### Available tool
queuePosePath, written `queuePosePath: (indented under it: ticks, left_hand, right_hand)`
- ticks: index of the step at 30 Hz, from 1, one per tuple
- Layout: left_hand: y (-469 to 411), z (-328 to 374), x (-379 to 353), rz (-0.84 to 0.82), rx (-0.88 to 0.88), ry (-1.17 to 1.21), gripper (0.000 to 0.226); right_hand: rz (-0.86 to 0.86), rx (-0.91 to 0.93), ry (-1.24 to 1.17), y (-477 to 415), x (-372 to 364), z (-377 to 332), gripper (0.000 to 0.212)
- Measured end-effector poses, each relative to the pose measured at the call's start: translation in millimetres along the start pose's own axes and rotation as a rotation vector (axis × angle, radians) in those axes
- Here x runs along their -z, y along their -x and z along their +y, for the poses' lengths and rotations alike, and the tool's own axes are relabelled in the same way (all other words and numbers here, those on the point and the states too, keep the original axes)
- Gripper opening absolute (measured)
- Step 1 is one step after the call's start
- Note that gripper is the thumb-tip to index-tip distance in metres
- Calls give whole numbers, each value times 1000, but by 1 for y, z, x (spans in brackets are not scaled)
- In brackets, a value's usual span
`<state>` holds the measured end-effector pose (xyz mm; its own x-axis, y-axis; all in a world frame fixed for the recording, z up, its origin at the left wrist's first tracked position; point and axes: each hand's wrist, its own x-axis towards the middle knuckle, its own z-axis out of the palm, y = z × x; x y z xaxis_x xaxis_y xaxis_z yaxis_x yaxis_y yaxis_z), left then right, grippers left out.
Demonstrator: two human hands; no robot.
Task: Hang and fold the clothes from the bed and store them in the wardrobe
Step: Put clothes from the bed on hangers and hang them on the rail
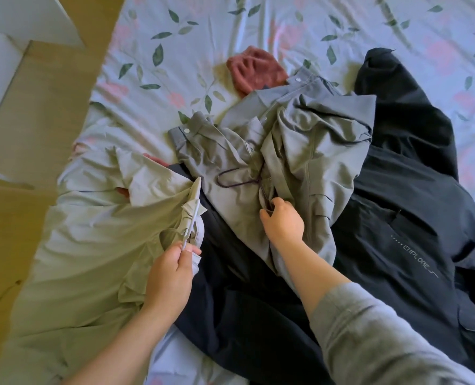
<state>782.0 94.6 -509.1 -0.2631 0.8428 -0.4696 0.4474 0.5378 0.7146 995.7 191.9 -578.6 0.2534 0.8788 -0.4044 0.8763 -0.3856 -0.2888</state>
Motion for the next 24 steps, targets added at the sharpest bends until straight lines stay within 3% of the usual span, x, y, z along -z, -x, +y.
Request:
queuePosePath:
  ticks: [6,10,14,18,24]
  left_hand:
    - [-1,0,7,2,11,-4,33]
    - [1,5,18,9,30,2,33]
    - [15,17,35,6,37,7,32]
    - [37,34,55,-6,42,50,33]
    - [74,66,96,7,-8,58,28]
  right_hand:
    - [-127,-108,-139,2,-2,-9,37]
    - [30,-122,-196,25,10,-14,25]
    - [104,-135,-400,60,35,-13,20]
    - [273,-169,-381,104,72,-15,18]
    - [539,-194,-578,171,136,-21,14]
